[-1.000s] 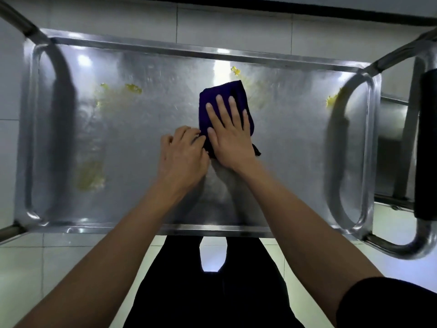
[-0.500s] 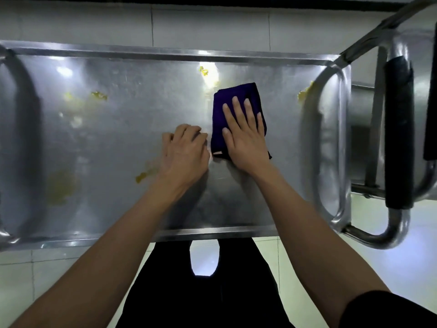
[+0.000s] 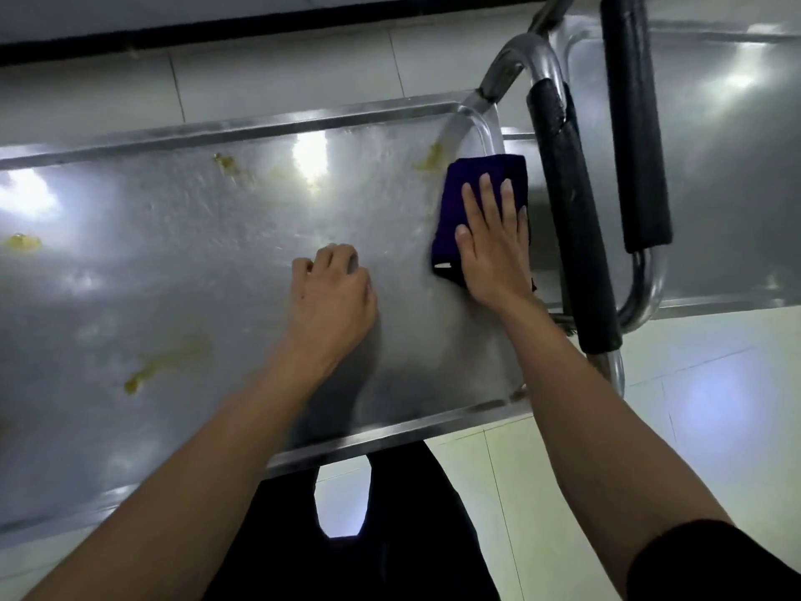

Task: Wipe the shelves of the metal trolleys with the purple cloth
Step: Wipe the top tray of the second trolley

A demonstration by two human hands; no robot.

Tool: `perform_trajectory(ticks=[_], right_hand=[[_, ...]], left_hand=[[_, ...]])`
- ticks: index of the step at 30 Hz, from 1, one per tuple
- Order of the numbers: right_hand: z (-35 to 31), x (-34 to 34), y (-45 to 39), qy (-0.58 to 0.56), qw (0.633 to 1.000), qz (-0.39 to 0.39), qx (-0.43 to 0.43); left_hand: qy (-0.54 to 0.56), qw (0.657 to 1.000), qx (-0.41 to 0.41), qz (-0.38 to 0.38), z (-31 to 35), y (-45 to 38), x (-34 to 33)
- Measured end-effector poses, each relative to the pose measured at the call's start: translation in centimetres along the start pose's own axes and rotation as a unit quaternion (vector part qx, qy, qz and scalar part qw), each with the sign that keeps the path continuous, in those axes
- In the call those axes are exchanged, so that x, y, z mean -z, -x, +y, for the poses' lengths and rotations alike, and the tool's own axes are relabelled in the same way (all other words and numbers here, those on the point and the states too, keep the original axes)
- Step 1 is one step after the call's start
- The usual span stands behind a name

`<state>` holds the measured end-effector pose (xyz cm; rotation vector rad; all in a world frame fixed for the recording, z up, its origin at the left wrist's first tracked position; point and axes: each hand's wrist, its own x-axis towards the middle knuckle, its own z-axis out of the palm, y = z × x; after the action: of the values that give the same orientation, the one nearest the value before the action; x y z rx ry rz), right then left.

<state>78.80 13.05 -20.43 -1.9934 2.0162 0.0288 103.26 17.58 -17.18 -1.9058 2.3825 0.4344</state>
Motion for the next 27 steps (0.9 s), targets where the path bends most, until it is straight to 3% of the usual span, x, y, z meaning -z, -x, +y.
perform_trajectory(ticks=[7, 13, 19, 27], right_hand=[[-0.1, -0.6, -0.1, 0.019, 1.0, -0.003, -0.002], [-2.1, -1.1, -0.5, 0.021, 1.0, 0.004, -0.016], [-3.1, -1.1, -1.3, 0.034, 0.999, 0.004, -0.02], [-9.5, -1.7, -4.3, 0.022, 1.0, 0.004, 0.018]], left_hand=[[-0.029, 0.999, -0.023, 0.014, 0.1, 0.3, -0.5], [0.026, 0.997, -0.047, -0.05, -2.3, 0.5, -0.1], [0.042, 0.998, 0.022, 0.043, -8.5, 1.0, 2.4], [-0.02, 0.998, 0.058, -0.015, -12.5, 2.1, 2.2]])
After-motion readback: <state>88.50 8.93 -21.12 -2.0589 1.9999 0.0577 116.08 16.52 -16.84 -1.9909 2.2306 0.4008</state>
